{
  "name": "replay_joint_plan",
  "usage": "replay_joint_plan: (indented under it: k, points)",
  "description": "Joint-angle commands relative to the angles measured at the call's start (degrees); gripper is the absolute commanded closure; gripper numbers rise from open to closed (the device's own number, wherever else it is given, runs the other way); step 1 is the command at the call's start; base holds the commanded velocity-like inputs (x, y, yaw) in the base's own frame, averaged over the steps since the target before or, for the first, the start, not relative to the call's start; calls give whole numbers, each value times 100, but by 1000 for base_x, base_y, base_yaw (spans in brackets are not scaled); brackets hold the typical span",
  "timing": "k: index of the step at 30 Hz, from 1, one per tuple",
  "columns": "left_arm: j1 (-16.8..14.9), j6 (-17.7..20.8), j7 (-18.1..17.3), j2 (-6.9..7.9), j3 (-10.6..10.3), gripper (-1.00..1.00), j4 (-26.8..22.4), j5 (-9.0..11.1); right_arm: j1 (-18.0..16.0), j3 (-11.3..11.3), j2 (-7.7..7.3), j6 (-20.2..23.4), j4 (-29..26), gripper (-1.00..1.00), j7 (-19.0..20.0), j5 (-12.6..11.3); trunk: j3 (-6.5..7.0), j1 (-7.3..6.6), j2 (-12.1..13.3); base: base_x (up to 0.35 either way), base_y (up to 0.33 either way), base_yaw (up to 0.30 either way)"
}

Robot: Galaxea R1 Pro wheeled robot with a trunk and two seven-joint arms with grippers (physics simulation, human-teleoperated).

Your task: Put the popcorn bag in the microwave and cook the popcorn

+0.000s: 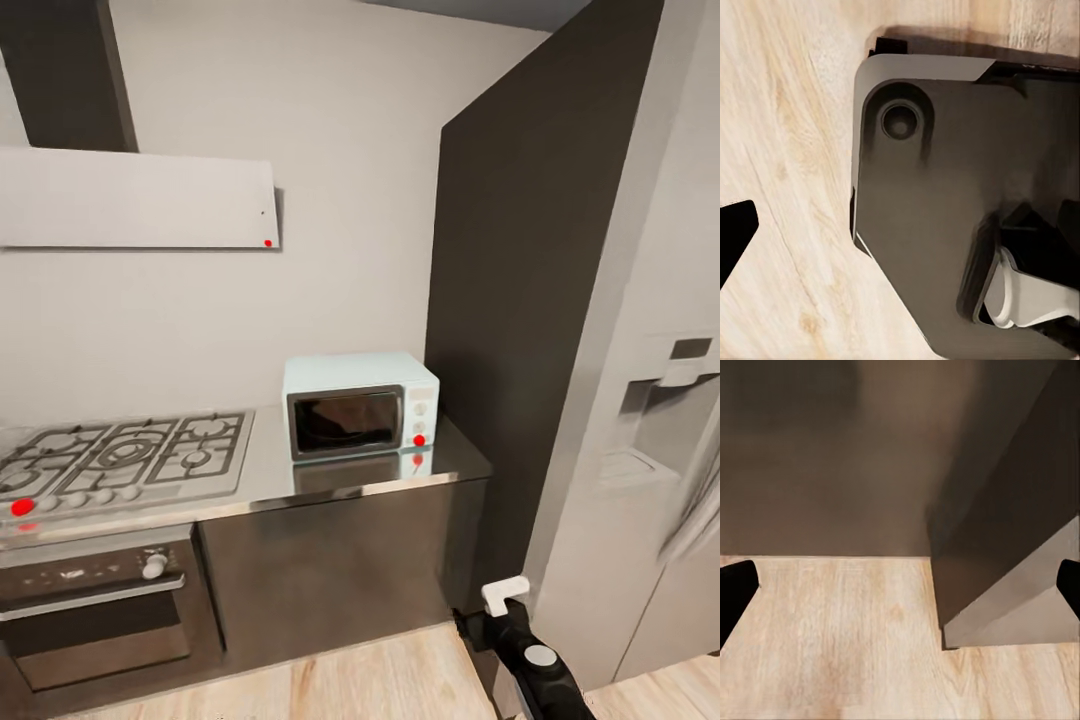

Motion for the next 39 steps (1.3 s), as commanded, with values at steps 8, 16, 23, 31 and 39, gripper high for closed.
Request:
replay_joint_plan:
  k: [8,16,23,31,39]
  points:
    - [2,38,-10,-11,50,-100,-10,1,-2,30,92,29,-163,-100,34,58,-10,2,-9,0,0,262]
    - [3,38,-10,-11,50,-100,-10,1,-2,31,97,-403,-181,-100,-58,-381,-25,2,-9,95,0,266]
    - [-2,35,-10,-4,55,-100,-10,1,-2,31,97,-1096,-182,-100,-601,-420,-49,2,-9,321,0,266]
    - [1,34,-10,-2,52,-100,-10,4,-4,-94,80,-1734,-622,-100,-689,-415,-51,2,-9,307,-149,32]
    - [0,30,-10,-2,55,-100,-10,4,-8,-630,-97,-1703,-1052,-100,-686,-415,-51,2,-9,239,-220,0]
